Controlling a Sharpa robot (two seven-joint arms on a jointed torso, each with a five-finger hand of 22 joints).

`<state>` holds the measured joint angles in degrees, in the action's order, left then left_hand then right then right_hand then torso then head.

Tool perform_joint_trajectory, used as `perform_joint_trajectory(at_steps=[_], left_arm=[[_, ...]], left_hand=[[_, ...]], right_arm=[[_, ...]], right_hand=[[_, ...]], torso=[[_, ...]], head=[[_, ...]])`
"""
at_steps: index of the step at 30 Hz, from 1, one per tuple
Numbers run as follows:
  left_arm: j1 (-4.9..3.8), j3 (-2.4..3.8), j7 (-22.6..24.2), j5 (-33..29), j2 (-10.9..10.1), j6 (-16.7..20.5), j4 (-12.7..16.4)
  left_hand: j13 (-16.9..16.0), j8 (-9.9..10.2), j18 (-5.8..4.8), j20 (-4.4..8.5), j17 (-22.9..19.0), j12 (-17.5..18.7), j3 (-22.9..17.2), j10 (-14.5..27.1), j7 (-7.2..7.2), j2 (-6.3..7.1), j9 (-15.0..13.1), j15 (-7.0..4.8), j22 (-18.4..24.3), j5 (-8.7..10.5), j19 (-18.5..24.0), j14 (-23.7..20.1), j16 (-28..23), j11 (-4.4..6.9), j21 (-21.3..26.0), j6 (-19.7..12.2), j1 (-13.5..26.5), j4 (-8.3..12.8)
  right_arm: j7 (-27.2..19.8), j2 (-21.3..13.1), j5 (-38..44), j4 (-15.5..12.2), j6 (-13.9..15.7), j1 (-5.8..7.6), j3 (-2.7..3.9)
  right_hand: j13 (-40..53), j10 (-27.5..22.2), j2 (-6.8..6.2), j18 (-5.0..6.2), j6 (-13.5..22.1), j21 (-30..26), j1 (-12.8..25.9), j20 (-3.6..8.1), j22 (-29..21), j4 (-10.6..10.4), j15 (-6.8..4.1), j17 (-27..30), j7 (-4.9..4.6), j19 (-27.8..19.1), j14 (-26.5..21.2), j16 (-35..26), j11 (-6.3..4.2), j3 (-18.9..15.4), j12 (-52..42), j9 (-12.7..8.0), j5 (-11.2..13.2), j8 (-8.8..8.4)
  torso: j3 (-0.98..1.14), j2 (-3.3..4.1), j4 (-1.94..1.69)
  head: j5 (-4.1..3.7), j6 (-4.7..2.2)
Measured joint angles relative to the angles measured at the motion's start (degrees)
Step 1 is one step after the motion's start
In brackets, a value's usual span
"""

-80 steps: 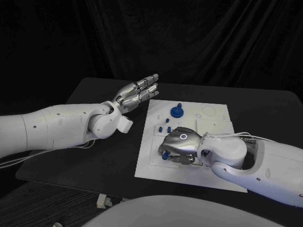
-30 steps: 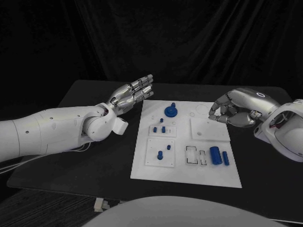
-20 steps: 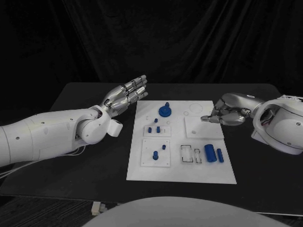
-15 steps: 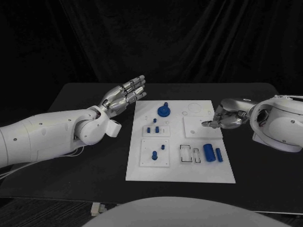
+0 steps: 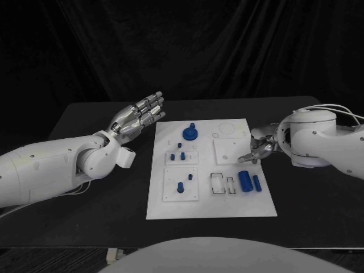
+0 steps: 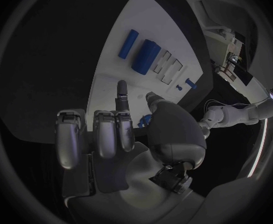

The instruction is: Assemble the parts on the task board

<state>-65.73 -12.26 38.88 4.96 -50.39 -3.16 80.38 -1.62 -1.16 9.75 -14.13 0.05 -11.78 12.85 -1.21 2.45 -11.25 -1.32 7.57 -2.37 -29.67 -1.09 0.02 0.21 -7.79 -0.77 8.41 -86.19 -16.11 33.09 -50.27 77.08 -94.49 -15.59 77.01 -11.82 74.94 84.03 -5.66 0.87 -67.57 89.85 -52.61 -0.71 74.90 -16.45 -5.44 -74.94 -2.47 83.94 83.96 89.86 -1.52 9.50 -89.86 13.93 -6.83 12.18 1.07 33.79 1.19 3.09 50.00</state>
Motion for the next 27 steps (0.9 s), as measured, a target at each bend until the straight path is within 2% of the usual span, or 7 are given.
perform_joint_trajectory(at_steps=[7,12,14,16,19,27], left_arm=[[0.00,0.00,0.0,0.0,0.1,0.1,-0.1],[0.01,0.00,0.0,0.0,0.4,0.0,-0.2],[0.01,0.00,0.0,0.0,0.5,0.0,-0.2],[0.01,0.00,0.0,0.0,0.5,0.0,-0.3],[0.02,0.00,0.0,0.0,0.6,0.1,-0.3],[0.04,0.02,0.0,0.0,0.7,0.1,-0.3]], left_hand=[[0.0,0.0,0.00,0.00,0.0,-0.1,0.0,0.0,0.00,0.00,0.0,0.00,0.0,0.00,0.0,0.0,0.0,0.00,0.0,0.0,0.0,0.0],[0.0,0.0,-0.01,0.00,0.0,-0.1,0.0,0.0,0.00,0.00,0.0,0.00,0.0,0.00,0.0,0.0,0.0,0.00,0.0,0.0,0.0,0.0],[0.0,0.0,0.00,0.00,0.0,-0.1,0.0,0.2,0.00,0.00,0.0,0.00,0.0,0.00,0.0,0.0,0.0,-0.20,0.0,0.0,0.0,0.0],[0.0,0.0,0.00,-0.20,0.0,-0.1,-0.1,0.2,0.00,-0.40,0.0,0.00,0.0,-0.28,0.2,0.0,0.0,-0.20,0.0,0.0,-0.4,-0.1],[0.0,0.0,-0.01,-0.20,0.0,-0.1,-0.2,0.2,0.21,-0.45,0.0,0.00,0.0,-0.27,0.2,0.0,0.0,-0.20,0.0,0.2,-0.5,-0.2],[0.0,0.0,0.00,-0.20,0.0,-0.1,-0.2,0.2,0.21,-0.45,0.0,0.00,-0.1,-0.27,0.2,0.0,0.0,-0.20,0.0,0.2,-0.5,-0.2]], right_arm=[[1.4,2.1,-1.4,1.5,-3.9,-0.09,0.00],[1.8,3.0,-2.5,2.1,-4.6,-0.15,0.00],[2.0,3.3,-3.0,2.4,-4.7,-0.21,0.00],[2.1,3.5,-3.3,2.6,-4.8,-0.25,0.00],[2.2,3.8,-3.8,3.1,-5.1,-0.29,0.00],[2.4,4.3,-4.6,3.6,-6.3,-0.57,0.01]], right_hand=[[0.0,-0.1,-0.38,0.01,0.7,0.0,-1.1,0.00,0.0,0.0,0.00,0.0,-0.71,0.0,0.0,0.0,0.12,0.0,0.0,-0.5,0.0,-1.28],[0.0,0.0,-0.60,0.01,1.3,0.0,-1.3,0.00,0.0,0.0,0.00,0.0,-0.83,0.0,0.0,0.0,0.42,0.0,0.0,-0.7,0.0,-1.92],[0.0,0.0,-1.02,0.01,2.1,-0.1,-1.7,-0.43,0.0,-0.2,0.48,0.0,-0.80,0.0,0.0,0.0,0.42,-0.2,0.0,-0.7,-0.7,-2.66],[0.0,0.0,-1.99,0.02,2.1,-0.9,-1.0,-0.53,0.0,-0.4,0.55,0.0,-0.80,0.1,0.1,0.0,0.42,-0.7,0.0,-0.6,-1.4,-2.66],[0.0,0.0,-2.35,0.01,2.1,-1.3,-0.6,-0.52,0.0,-0.4,0.55,0.0,-0.80,0.1,0.1,0.0,0.42,-0.7,0.0,0.2,-1.9,-2.46],[0.0,0.0,-2.34,0.02,2.1,-1.6,-0.6,-0.52,0.0,-0.4,0.55,0.0,-0.80,0.1,0.1,0.0,0.41,-0.7,0.0,1.7,-2.0,-1.64]], torso=[[0.00,-0.01,0.03],[0.00,-0.01,0.03],[0.00,-0.02,0.03],[0.00,-0.03,0.04],[0.00,-0.04,0.04],[0.00,-0.02,0.04]], head=[[-0.73,0.00],[-0.86,0.00],[-0.80,0.00],[-0.69,0.00],[-0.65,0.00],[-0.48,0.00]])
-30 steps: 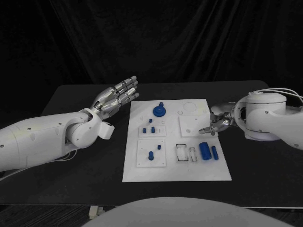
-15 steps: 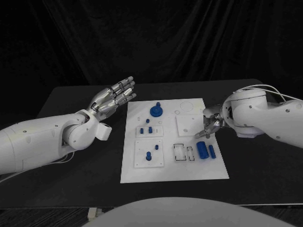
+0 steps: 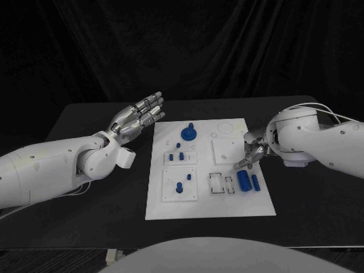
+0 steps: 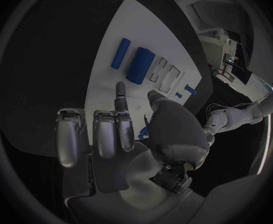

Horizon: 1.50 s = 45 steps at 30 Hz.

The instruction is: Assemble the parts on the task board

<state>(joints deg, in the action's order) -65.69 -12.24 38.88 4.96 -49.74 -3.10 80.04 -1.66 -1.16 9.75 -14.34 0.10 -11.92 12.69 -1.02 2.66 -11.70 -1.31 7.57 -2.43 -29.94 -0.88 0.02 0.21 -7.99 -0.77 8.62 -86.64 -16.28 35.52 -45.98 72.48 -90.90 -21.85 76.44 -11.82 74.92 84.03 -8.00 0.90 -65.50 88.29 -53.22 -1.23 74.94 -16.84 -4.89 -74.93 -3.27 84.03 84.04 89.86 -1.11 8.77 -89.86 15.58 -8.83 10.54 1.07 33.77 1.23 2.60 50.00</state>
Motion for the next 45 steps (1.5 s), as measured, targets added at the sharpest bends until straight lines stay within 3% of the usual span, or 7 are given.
perform_joint_trajectory(at_steps=[7,15,23,34,45], left_arm=[[0.02,-0.01,0.0,0.0,0.2,0.0,0.0],[0.04,-0.01,0.0,0.0,0.3,0.0,-0.1],[0.09,-0.01,0.0,0.0,0.4,-0.2,-0.1],[0.25,-0.01,0.0,0.0,0.4,-0.5,-0.2],[0.54,-0.02,0.0,0.0,0.3,-0.5,-0.3]], left_hand=[[0.0,0.0,0.00,-0.21,0.0,0.0,0.0,0.0,0.00,0.00,0.0,0.00,0.0,0.00,-0.2,0.0,0.0,0.00,0.0,0.0,0.0,0.0],[0.0,0.0,0.00,-0.21,0.0,0.0,0.0,0.0,0.00,0.00,0.0,0.00,0.0,0.01,-0.2,0.0,0.0,0.00,0.0,0.0,0.0,0.0],[0.0,0.0,0.00,-0.21,0.0,0.0,0.0,0.0,0.00,0.00,0.0,0.42,0.0,0.02,-0.2,0.0,0.0,0.00,0.0,0.0,0.0,0.0],[0.0,0.0,0.00,-0.21,0.0,0.0,0.0,0.0,0.00,0.00,0.0,0.41,0.0,0.04,-0.2,0.0,0.0,0.00,0.0,0.0,0.0,0.0],[0.0,0.0,0.00,-0.21,0.0,0.0,0.0,0.0,0.20,0.00,0.0,0.41,0.0,0.04,-0.2,0.0,0.0,0.01,0.0,0.2,0.0,0.0]], right_arm=[[0.1,0.6,-0.7,0.5,-1.2,-0.43,0.00],[0.2,1.0,-1.2,0.8,-2.5,-0.73,0.00],[0.3,1.2,-1.5,1.2,-3.4,-1.06,0.00],[0.3,1.8,-1.6,1.8,-3.9,-1.72,0.02],[0.3,2.1,-1.6,2.3,-3.9,-3.02,0.01]], right_hand=[[0.0,0.0,0.47,0.00,2.2,0.0,0.5,0.00,0.0,0.2,0.00,0.0,0.15,0.0,0.0,0.0,0.00,0.2,0.0,2.6,-0.9,1.06],[0.0,0.0,0.75,0.00,2.9,-0.2,0.7,0.00,0.0,0.3,0.00,0.0,0.08,0.0,0.0,0.0,0.00,0.4,0.0,4.0,-0.9,1.75],[0.0,0.0,1.62,0.00,5.3,-0.8,0.1,-0.21,0.0,0.5,0.00,0.0,0.01,-0.2,0.0,0.0,0.00,0.8,0.0,8.0,-5.7,4.14],[0.0,0.0,1.62,0.01,5.8,-2.0,0.1,-0.41,0.0,0.5,0.00,0.0,0.10,0.0,0.0,-0.2,0.00,0.8,0.0,9.6,-6.2,5.03],[0.0,0.0,1.61,0.01,8.8,-5.3,0.1,-0.41,0.0,0.5,0.00,0.0,0.46,0.0,0.0,-1.2,-0.01,0.8,0.0,17.5,-7.1,9.90]], torso=[[-0.01,0.01,-0.01],[-0.01,0.01,-0.01],[-0.01,0.00,-0.01],[-0.01,-0.01,-0.01],[-0.03,-0.01,-0.04]], head=[[0.14,0.00],[0.72,0.00],[0.47,0.00],[0.62,0.01],[0.43,0.01]])
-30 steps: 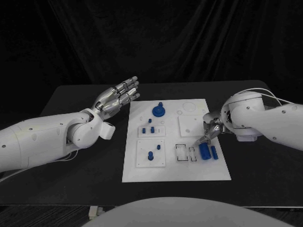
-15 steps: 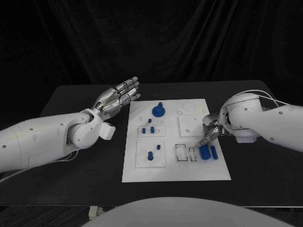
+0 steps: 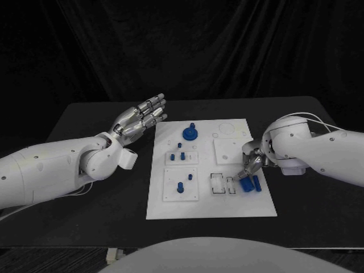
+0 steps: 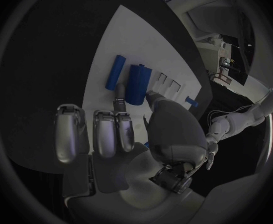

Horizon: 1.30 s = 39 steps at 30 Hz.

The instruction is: Assemble the parts on the task board

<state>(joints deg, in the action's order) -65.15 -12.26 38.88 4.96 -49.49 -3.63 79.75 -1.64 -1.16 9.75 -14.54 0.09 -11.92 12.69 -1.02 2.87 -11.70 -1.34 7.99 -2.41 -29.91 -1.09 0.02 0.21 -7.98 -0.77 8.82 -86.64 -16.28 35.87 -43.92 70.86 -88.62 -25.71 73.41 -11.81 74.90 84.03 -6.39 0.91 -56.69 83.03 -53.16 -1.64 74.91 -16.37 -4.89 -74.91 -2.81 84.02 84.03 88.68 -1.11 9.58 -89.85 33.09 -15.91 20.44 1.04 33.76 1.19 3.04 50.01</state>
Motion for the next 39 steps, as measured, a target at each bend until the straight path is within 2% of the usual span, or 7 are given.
perform_joint_trajectory(at_steps=[4,7,11,14,21,30,39], left_arm=[[0.04,0.00,0.0,0.0,0.0,0.0,0.0],[0.07,0.00,0.0,0.0,0.0,0.0,0.0],[0.08,0.00,0.0,0.0,0.0,-0.1,0.0],[0.09,0.00,0.0,0.0,-0.1,-0.2,0.1],[0.11,0.02,0.0,0.0,-0.2,-0.3,0.1],[0.14,0.00,0.0,0.0,-0.2,-0.4,0.0],[0.24,0.00,0.0,0.0,-0.1,-0.6,-0.1]], left_hand=[[0.0,0.0,0.00,0.00,0.0,0.0,0.0,0.0,0.00,0.00,0.0,0.00,0.0,0.00,0.0,0.0,0.0,0.00,0.0,0.0,0.0,0.0],[0.0,0.0,0.00,0.00,0.0,0.0,0.0,0.0,0.00,0.00,-0.1,0.00,0.0,0.00,0.0,0.0,0.0,0.00,0.0,0.0,0.0,0.0],[0.0,0.0,0.00,0.00,0.0,0.0,0.0,0.0,0.13,0.00,0.0,0.00,0.0,0.00,0.0,0.0,0.0,0.00,0.0,0.1,0.0,0.0],[0.0,0.0,0.00,0.00,0.0,0.0,0.0,0.0,0.20,0.00,0.0,0.00,0.0,0.00,0.0,0.0,0.0,0.00,0.0,0.2,0.0,0.0],[0.0,-0.2,0.00,0.00,0.0,0.0,0.0,0.0,0.41,0.00,0.0,0.00,0.0,0.00,0.0,0.0,0.0,0.00,0.0,0.4,0.0,0.0],[0.0,-0.3,-0.01,-0.41,0.0,0.0,0.0,0.0,0.76,0.00,-0.1,0.00,0.0,0.00,0.0,0.0,0.0,0.00,0.0,0.8,0.0,0.0],[0.0,-0.7,-0.01,-0.40,0.0,-0.3,0.0,0.2,2.99,0.00,-0.4,0.00,0.0,0.00,0.0,0.0,0.0,0.81,0.0,2.7,0.0,0.0]], right_arm=[[0.0,0.1,0.1,0.1,0.2,-0.22,0.00],[0.0,0.3,0.2,0.3,0.3,-0.33,0.00],[0.0,0.5,0.6,0.4,0.6,-0.46,0.02],[0.0,0.6,0.9,0.4,0.9,-0.62,0.08],[0.0,0.5,0.8,0.3,2.3,-0.79,0.14],[0.0,-0.9,-2.8,-0.1,4.9,-0.77,0.04],[0.1,-1.6,-10.0,-1.5,6.8,1.61,0.04]], right_hand=[[0.0,0.0,0.17,0.00,1.2,-0.4,-0.2,0.00,0.0,0.2,0.00,0.0,0.15,0.0,0.0,-0.1,0.00,0.2,0.0,2.7,-1.8,1.70],[0.0,0.0,-0.10,0.95,2.8,-2.2,-1.6,0.00,0.0,0.9,0.00,0.0,0.11,0.0,0.0,-1.1,0.00,0.9,0.0,4.8,-5.2,2.88],[0.0,0.0,-0.25,0.94,3.9,-3.2,-2.2,0.00,0.0,1.7,0.00,0.0,0.16,0.0,0.0,-1.3,0.00,1.6,0.0,7.1,-8.5,4.29],[0.0,-0.1,-0.57,0.94,4.1,-3.4,-3.3,0.00,0.0,3.3,0.00,0.0,0.38,0.0,0.0,-1.3,-0.37,2.8,0.0,8.8,-14.3,5.42],[0.0,0.0,-0.31,0.93,4.3,-3.4,-3.9,0.43,0.0,4.8,-0.44,0.0,0.59,0.0,0.0,-1.3,-0.86,4.1,0.0,10.8,-20.9,6.53],[0.0,0.1,-0.24,0.93,4.3,-4.2,-4.0,0.43,0.0,4.4,-0.44,0.0,0.89,0.0,0.0,-1.7,-0.94,4.5,0.0,11.1,-21.8,6.73],[0.0,0.1,0.10,0.92,4.4,-5.2,-3.7,0.43,0.0,4.2,-0.44,0.0,0.88,0.0,0.0,-1.9,-0.93,4.7,0.0,11.1,-21.8,6.72]], torso=[[0.01,0.01,0.00],[0.02,0.01,0.00],[0.03,0.01,0.03],[0.02,0.01,0.04],[0.03,0.01,0.04],[0.03,0.01,0.03],[0.03,-0.01,0.03]], head=[[-0.03,0.00],[-0.04,0.00],[0.18,0.00],[0.33,0.00],[0.58,0.00],[0.85,0.00],[0.65,0.00]])
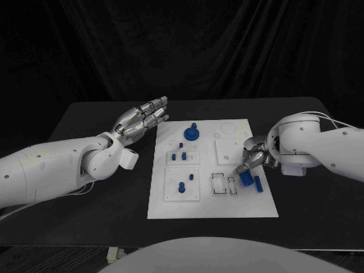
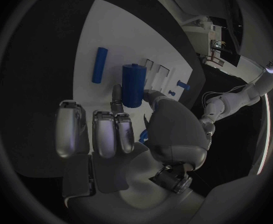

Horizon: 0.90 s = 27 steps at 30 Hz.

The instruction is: Assemble the parts on the task board

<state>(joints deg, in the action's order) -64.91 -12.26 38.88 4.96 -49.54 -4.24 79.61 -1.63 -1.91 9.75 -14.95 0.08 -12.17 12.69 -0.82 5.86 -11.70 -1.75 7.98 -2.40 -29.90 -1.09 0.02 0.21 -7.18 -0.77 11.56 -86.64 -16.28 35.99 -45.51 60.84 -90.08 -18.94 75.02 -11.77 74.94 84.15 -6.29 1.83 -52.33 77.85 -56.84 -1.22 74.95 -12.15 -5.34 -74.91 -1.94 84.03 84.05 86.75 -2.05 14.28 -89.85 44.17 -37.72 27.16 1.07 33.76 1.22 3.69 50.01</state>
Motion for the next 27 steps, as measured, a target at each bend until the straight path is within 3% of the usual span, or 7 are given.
perform_joint_trajectory(at_steps=[11,12,15,27], left_arm=[[0.04,0.00,0.0,0.0,0.1,-0.2,0.0],[0.04,0.00,0.0,0.0,0.1,-0.2,0.0],[0.05,0.00,0.0,0.0,0.1,-0.2,0.0],[0.08,0.01,0.0,0.0,0.3,-0.5,-0.1]], left_hand=[[0.0,0.0,0.00,0.00,0.0,0.0,0.0,-0.1,0.20,0.00,0.0,0.00,0.0,0.00,0.0,0.0,0.0,0.36,0.0,0.2,0.0,0.0],[0.0,0.0,0.00,0.00,0.0,0.0,0.0,-0.1,0.20,0.00,0.0,0.00,0.0,0.00,0.0,0.0,0.0,0.36,0.0,0.2,0.0,0.0],[0.0,-0.1,0.01,0.00,0.0,0.0,0.0,-0.1,0.20,0.00,0.0,0.00,0.0,0.00,0.0,0.0,0.0,0.36,0.0,0.2,0.0,0.0],[0.0,-0.3,0.00,0.00,0.0,0.0,0.0,-0.1,0.40,0.00,-0.1,0.00,0.0,0.00,0.0,0.0,0.0,0.36,0.0,0.4,0.0,0.0]], right_arm=[[0.1,2.1,-13.5,1.1,1.5,0.17,-0.06],[0.1,2.3,-14.2,1.3,1.6,0.12,-0.05],[0.2,3.1,-15.9,1.7,1.9,-0.11,-0.05],[0.3,4.6,-18.3,2.8,2.3,-1.68,-0.05]], right_hand=[[0.0,0.0,1.39,0.00,0.1,-0.1,1.6,0.00,0.0,-0.4,0.00,0.0,-0.06,0.0,0.0,0.0,0.00,0.6,0.0,-0.9,3.0,-1.13],[0.0,0.0,1.31,-0.01,0.1,-0.2,2.0,0.00,0.0,0.3,0.00,0.0,-0.11,0.0,0.0,0.0,0.00,1.3,0.0,-1.0,3.4,-1.33],[0.0,0.0,1.32,0.91,0.1,-0.5,2.9,0.00,0.0,0.9,0.00,0.0,-0.12,0.0,0.0,0.0,0.00,2.3,0.0,-1.2,4.5,-1.67],[0.0,0.0,1.77,0.90,0.0,-2.0,4.1,0.00,0.0,1.5,0.00,0.0,-0.44,0.0,0.0,-0.6,0.01,2.9,0.0,-2.1,8.3,-2.65]], torso=[[0.00,-0.05,0.08],[0.00,-0.05,0.08],[0.00,-0.05,0.04],[-0.01,0.03,-0.03]], head=[[0.25,0.00],[0.25,0.00],[0.24,0.00],[0.87,0.00]])
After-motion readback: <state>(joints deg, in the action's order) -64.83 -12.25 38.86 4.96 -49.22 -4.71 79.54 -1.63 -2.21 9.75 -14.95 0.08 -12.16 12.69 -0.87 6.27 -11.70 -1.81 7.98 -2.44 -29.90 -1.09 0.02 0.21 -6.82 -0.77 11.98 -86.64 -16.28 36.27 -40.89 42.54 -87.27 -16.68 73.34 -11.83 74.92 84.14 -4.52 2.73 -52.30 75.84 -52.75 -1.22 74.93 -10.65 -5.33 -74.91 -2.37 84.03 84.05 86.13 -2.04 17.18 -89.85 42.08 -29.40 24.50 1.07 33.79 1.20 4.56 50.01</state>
